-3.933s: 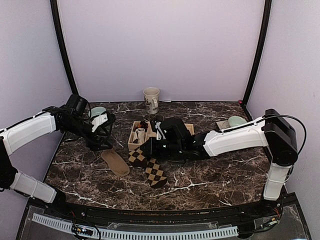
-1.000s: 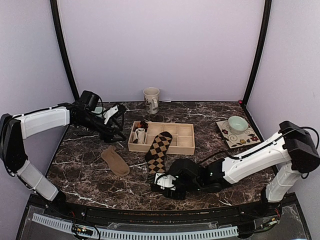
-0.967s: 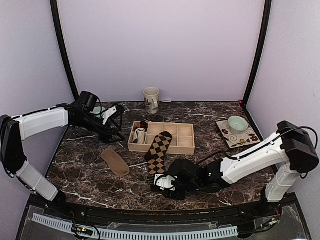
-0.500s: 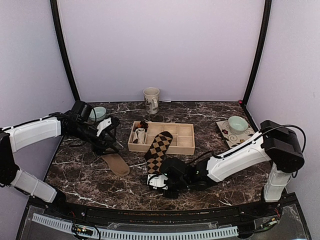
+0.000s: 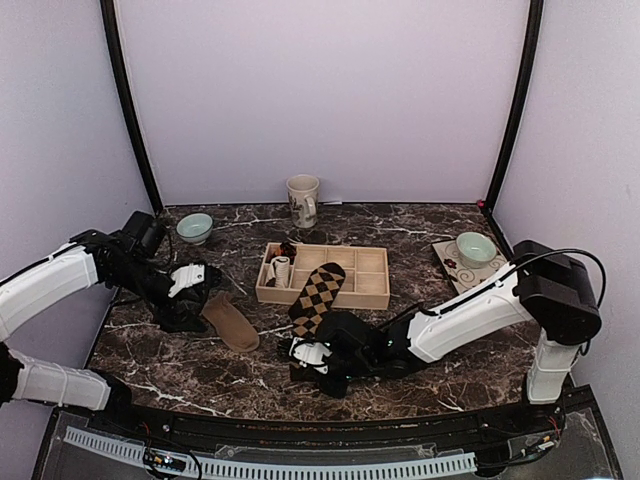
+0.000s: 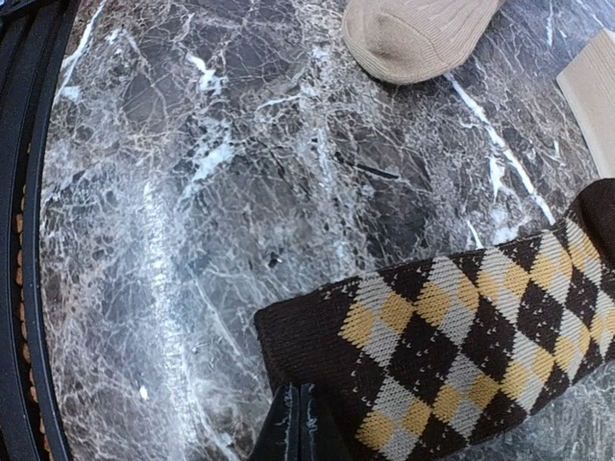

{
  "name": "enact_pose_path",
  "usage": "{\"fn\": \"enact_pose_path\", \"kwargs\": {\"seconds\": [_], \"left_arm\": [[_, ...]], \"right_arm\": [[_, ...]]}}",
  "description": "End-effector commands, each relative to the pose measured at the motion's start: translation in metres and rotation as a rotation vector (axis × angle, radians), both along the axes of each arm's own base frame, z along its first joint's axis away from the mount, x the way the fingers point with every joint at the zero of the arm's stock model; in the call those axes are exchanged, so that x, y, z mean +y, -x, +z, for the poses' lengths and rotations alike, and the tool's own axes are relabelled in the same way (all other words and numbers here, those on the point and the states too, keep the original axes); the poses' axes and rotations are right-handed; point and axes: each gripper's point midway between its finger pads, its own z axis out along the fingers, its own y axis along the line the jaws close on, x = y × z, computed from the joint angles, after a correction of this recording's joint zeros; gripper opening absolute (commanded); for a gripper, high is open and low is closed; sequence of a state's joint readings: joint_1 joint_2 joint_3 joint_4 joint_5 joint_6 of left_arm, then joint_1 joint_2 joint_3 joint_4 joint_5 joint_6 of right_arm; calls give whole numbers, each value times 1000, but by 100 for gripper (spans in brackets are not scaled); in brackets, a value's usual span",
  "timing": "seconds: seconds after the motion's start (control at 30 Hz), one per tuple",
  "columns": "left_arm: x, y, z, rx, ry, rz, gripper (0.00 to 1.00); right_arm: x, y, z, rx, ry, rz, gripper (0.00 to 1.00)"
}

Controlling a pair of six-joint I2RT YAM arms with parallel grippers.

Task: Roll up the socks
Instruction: Roll the sock at the center of the board.

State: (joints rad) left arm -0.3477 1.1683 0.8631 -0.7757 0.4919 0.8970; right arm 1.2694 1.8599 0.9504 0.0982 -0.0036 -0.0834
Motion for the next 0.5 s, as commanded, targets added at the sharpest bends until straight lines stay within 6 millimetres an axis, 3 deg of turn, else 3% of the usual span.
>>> {"fn": "enact_pose_path", "kwargs": {"seconds": [0.0,0.13,0.3,0.47], "left_arm": [[-3,38,8,1,2,-124,72],[-27,53,0,0,0,-187,72],[-25,47,-16,1,-68,-208,72],[-29,42,-17,4,-118,-256,71]], "right_arm": [[15,-4,-4,72,-50,-63,0],[23,-6,1,135,-98,-103,0],[36,-18,17,254,-208,-153,0],[38,-32,24,429,-301,-196,0]]}}
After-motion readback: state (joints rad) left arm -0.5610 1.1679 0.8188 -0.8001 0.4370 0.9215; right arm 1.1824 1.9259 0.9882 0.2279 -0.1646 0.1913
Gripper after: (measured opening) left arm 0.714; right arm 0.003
